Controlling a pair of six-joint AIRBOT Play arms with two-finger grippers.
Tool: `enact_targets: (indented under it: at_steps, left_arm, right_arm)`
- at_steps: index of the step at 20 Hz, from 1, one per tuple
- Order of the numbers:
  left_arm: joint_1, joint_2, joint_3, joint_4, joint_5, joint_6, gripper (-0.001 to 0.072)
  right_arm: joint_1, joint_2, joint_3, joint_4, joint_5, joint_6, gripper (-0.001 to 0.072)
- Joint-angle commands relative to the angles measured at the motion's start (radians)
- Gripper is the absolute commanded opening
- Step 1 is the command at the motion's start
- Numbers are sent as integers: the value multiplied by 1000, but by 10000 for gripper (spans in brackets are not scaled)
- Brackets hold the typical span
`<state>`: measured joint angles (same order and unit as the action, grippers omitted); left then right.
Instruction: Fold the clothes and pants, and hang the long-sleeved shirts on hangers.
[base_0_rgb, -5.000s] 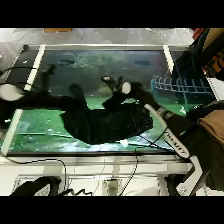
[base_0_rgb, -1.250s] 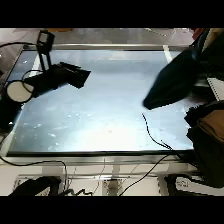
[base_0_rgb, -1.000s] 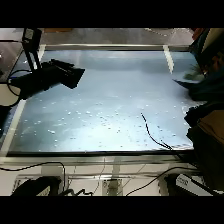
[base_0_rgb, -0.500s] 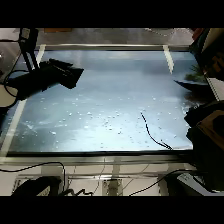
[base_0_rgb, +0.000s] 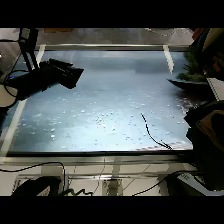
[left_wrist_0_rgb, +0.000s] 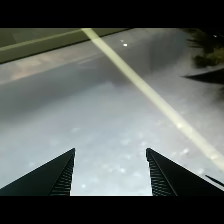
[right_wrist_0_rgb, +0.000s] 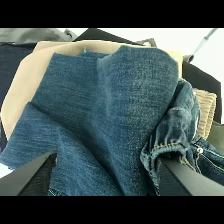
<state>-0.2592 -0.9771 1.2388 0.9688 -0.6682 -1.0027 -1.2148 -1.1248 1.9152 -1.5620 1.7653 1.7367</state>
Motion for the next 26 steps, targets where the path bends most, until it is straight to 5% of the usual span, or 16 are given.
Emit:
enact_targets:
  at_steps: [1,5,15,18,19,22,26]
  left_arm:
    - [1,0,1,0,0,0,489]
    - [1,0,1,0,0,0,490]
    - [1,0,1,0,0,0,489]
    - [1,0,1,0,0,0,489]
    - [1,0,1,0,0,0,489]
    - [1,0,0,0,0,0,490]
    - [1,0,0,0,0,0,490]
  right_arm:
    - [-2,1,-1,12,-10,2,689]
    - [-2,1,22,43,-45,71,688]
    - [1,23,129,444,-472,140,659]
    - [82,16,85,630,-494,122,109]
    - [140,11,69,662,-492,84,28]
    - [399,-17,58,632,-488,-84,28]
    - [772,-76,58,414,-489,-209,28]
